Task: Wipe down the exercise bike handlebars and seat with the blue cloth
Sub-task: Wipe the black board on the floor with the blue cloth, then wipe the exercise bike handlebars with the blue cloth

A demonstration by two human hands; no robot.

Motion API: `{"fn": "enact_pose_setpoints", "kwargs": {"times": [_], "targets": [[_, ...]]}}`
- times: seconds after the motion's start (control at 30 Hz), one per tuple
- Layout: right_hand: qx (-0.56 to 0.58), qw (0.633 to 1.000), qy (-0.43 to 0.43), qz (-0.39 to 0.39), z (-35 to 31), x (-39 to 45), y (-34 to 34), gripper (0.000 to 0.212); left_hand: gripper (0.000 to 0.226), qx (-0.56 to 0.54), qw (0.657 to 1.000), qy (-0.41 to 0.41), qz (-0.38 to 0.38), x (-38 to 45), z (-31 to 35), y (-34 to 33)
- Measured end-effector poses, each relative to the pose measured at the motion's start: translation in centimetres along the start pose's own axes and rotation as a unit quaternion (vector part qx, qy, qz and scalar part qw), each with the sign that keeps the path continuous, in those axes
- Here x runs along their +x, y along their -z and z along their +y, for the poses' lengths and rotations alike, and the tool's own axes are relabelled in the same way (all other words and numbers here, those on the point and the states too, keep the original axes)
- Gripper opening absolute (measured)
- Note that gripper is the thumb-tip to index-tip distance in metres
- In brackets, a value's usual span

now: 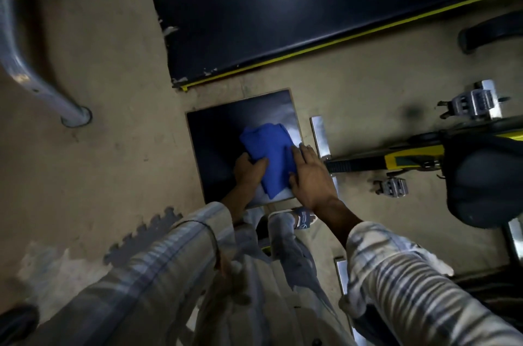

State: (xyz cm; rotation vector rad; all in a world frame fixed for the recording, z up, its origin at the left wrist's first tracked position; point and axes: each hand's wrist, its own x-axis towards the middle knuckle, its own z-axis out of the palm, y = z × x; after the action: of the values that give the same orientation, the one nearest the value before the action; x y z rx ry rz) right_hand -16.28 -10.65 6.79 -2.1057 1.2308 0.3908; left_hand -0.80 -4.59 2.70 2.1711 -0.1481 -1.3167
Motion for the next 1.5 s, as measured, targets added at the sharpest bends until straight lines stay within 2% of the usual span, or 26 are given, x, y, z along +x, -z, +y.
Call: {"fn": "enact_pose_setpoints", "kwargs": {"times": [0.1,0.2,0.27,0.37,0.43,0.5,0.57,0.63,0.7,0.73,0.83,0.9,0.93,1.0,1.1,1.2,1.27,1.37,1.5], "targets": [[0.089,0.995,-0.041,0.026,0.2,-0.7,1.6,0.076,0.071,-0.006,0.996,-0.073,-0.058,-2.0,2.1,0.2],[0.151,0.982,-0.063,0.092,0.8,-1.8,3.4,0.084,0.068,0.091,0.974,-0.178,-0.107,-2.8,4.3,-0.2],[0.107,0.984,-0.038,0.139,0.7,-2.9,5.3,0.094,0.061,0.217,0.930,-0.262,-0.135,-4.0,6.4,-0.4],[-0.005,0.980,0.018,0.196,0.9,-4.5,8.5,0.096,0.037,0.361,0.830,-0.387,-0.174,-5.8,9.0,-1.4],[-0.058,0.979,0.002,0.194,1.7,-5.4,9.9,0.087,0.024,0.393,0.785,-0.444,-0.182,-6.9,10.8,-2.3],[-0.059,0.978,-0.040,0.197,2.7,-6.6,10.5,0.065,0.022,0.394,0.763,-0.479,-0.184,-8.0,12.5,-3.0],[0.000,0.971,-0.082,0.224,3.8,-8.4,11.0,0.037,0.021,0.378,0.749,-0.510,-0.192,-9.5,14.1,-3.8],[0.100,0.954,-0.130,0.250,4.7,-10.3,11.8,0.020,0.024,0.377,0.739,-0.526,-0.187,-10.2,15.5,-4.8],[0.233,0.919,-0.171,0.267,5.5,-12.0,12.8,0.027,0.040,0.365,0.757,-0.502,-0.202,-10.6,16.9,-5.9],[0.290,0.896,-0.186,0.279,6.1,-12.7,13.3,0.029,0.045,0.334,0.785,-0.468,-0.231,-10.5,17.6,-6.7],[0.425,0.804,-0.224,0.349,8.1,-14.7,14.5,0.028,0.031,0.196,0.855,-0.320,-0.359,-10.7,19.9,-9.1],[0.468,0.745,-0.251,0.405,9.4,-16.0,14.8,0.043,0.026,0.138,0.869,-0.215,-0.424,-11.6,21.1,-10.5],[0.440,0.743,-0.263,0.430,9.9,-16.9,15.0,0.049,0.025,0.117,0.870,-0.181,-0.444,-12.3,21.6,-11.3],[0.309,0.784,-0.277,0.461,10.6,-18.6,15.2,0.068,0.023,0.101,0.866,-0.155,-0.464,-14.0,22.3,-13.5],[0.156,0.832,-0.207,0.491,11.5,-20.3,15.7,0.107,0.007,0.101,0.852,-0.140,-0.495,-16.9,23.3,-17.5],[0.105,0.862,-0.170,0.466,12.1,-21.0,15.8,0.133,0.028,0.088,0.832,-0.089,-0.541,-20.1,24.3,-21.5],[0.118,0.863,-0.167,0.463,13.1,-21.5,15.7,0.144,0.034,0.091,0.814,-0.046,-0.572,-22.5,24.7,-23.8],[0.139,0.843,-0.171,0.490,15.6,-22.3,16.2,0.145,0.038,0.091,0.801,-0.011,-0.592,-25.3,25.1,-27.4],[0.111,0.829,-0.163,0.524,20.7,-24.4,17.3,0.111,0.045,0.111,0.806,-0.007,-0.581,-28.0,25.4,-32.4]]}}
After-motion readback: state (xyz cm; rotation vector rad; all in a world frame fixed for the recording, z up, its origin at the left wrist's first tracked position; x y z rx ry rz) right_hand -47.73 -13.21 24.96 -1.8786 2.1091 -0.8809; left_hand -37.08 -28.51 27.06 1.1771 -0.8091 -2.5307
